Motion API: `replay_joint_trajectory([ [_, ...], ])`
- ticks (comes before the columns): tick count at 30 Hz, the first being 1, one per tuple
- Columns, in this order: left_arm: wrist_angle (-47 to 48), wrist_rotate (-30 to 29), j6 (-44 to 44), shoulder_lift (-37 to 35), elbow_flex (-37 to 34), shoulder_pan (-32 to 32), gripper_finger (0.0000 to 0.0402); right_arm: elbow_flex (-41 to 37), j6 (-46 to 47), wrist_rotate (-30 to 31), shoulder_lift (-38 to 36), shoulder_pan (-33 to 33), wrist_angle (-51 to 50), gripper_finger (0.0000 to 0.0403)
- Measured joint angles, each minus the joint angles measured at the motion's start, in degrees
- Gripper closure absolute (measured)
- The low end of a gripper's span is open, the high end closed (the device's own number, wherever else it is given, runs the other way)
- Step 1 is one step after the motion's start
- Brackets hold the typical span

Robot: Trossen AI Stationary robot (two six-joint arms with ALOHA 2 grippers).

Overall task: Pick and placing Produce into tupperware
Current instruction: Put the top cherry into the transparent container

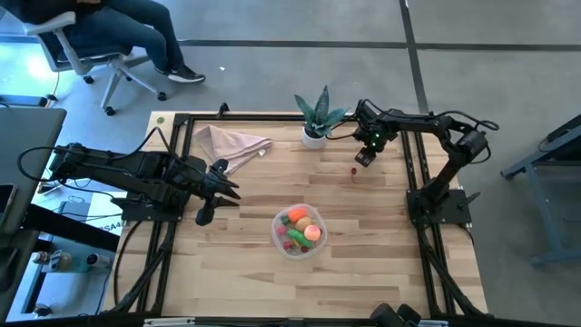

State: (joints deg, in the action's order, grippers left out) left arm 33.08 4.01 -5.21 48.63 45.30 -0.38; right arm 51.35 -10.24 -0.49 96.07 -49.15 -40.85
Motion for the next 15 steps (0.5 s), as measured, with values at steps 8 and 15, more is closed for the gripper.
replay_joint_trajectory([
  [8, 0.0, 0.0, 0.0, 0.0, 0.0, 0.0, 0.0318, 0.0, 0.0, 0.0, 0.0, 0.0, 0.0, 0.0306],
  [15, 0.0, 0.0, 0.0, 0.0, 0.0, 0.0, 0.0318, 0.0, 0.0, -0.3, 0.0, 0.0, 0.0, 0.0324],
])
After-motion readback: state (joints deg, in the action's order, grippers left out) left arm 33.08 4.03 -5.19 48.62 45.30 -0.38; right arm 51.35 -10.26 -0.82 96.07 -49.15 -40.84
